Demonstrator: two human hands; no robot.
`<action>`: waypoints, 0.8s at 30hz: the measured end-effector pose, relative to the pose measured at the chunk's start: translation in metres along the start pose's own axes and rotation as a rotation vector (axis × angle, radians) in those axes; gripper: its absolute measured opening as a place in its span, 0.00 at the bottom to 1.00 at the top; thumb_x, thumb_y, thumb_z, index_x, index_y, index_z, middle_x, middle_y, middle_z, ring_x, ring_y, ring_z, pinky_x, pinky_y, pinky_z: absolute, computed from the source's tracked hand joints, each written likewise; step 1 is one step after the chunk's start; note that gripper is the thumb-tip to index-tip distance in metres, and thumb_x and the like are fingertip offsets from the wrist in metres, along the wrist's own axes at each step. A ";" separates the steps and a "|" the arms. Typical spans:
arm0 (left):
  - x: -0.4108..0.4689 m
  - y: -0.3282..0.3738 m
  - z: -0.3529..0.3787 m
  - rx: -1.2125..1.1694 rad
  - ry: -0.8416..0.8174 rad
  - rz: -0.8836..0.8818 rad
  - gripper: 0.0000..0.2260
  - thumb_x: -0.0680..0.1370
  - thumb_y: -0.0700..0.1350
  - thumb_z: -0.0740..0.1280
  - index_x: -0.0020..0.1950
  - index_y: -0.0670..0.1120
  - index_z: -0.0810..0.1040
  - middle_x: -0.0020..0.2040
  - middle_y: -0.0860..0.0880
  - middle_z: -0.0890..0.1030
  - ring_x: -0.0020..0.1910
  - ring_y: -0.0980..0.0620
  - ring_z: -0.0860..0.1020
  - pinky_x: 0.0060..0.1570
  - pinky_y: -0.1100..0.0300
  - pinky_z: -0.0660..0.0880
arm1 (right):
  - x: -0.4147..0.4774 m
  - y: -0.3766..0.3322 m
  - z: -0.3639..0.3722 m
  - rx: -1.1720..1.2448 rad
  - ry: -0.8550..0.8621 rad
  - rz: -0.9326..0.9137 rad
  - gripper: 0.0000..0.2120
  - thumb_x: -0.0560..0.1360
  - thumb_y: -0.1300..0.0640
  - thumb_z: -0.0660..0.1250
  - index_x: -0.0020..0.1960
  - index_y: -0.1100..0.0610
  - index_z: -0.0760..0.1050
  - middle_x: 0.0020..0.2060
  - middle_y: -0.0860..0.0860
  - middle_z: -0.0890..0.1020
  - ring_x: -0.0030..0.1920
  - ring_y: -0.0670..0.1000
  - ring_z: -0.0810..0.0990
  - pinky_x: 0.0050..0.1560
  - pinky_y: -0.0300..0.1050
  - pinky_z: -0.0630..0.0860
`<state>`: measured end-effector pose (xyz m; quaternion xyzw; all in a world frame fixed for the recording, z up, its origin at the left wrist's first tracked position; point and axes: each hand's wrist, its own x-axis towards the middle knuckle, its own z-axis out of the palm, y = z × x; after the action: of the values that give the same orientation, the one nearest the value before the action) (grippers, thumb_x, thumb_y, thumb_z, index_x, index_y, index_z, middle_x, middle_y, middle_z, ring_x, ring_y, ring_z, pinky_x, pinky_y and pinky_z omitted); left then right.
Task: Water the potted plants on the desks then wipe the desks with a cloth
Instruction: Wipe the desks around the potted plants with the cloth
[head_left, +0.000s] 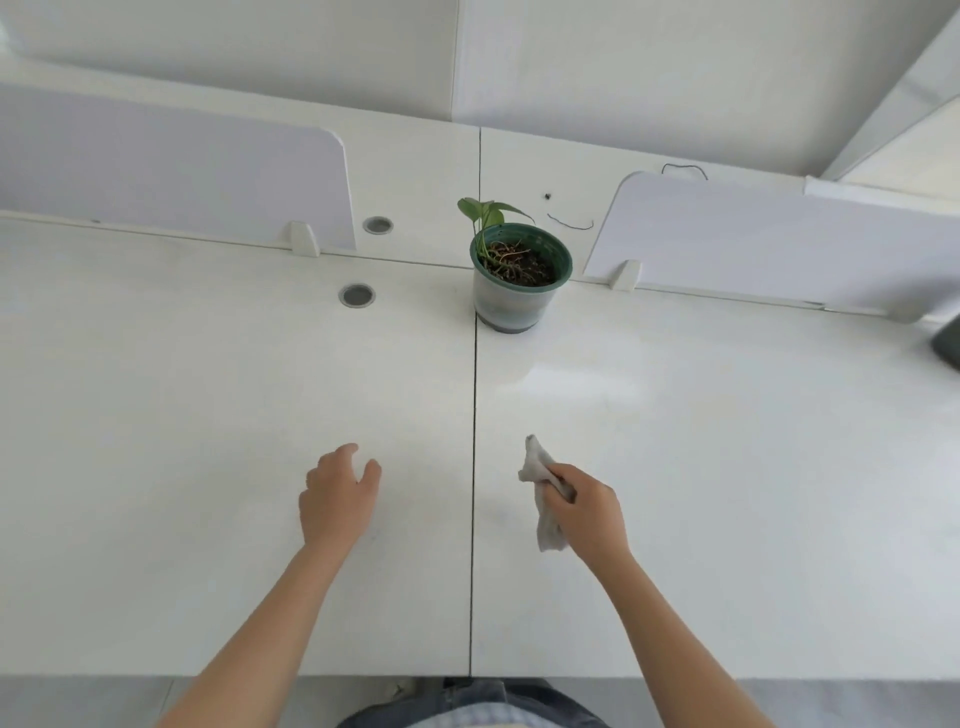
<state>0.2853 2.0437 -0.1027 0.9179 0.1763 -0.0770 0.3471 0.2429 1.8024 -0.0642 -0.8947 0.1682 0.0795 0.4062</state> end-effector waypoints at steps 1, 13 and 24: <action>-0.014 -0.004 -0.005 -0.076 -0.001 -0.002 0.17 0.78 0.46 0.58 0.66 0.42 0.69 0.64 0.42 0.74 0.62 0.42 0.72 0.58 0.51 0.67 | -0.011 0.002 0.001 0.026 0.021 0.010 0.11 0.74 0.59 0.60 0.52 0.51 0.78 0.37 0.51 0.79 0.39 0.53 0.76 0.41 0.46 0.73; -0.135 -0.078 -0.002 -0.227 -0.041 -0.114 0.12 0.78 0.44 0.59 0.58 0.43 0.76 0.55 0.43 0.81 0.54 0.46 0.76 0.48 0.57 0.67 | -0.096 0.027 0.017 -0.051 -0.039 -0.111 0.07 0.75 0.53 0.61 0.50 0.50 0.77 0.33 0.45 0.78 0.34 0.46 0.74 0.35 0.38 0.69; -0.238 -0.060 0.048 -0.330 0.086 -0.206 0.10 0.78 0.43 0.60 0.54 0.43 0.78 0.51 0.43 0.81 0.52 0.45 0.77 0.49 0.57 0.69 | -0.131 0.080 -0.004 -0.167 -0.195 -0.479 0.11 0.74 0.55 0.64 0.55 0.53 0.77 0.38 0.52 0.79 0.37 0.52 0.75 0.39 0.45 0.72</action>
<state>0.0412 1.9892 -0.1123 0.8281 0.2942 -0.0427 0.4753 0.0918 1.7819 -0.0810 -0.9274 -0.0953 0.0806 0.3526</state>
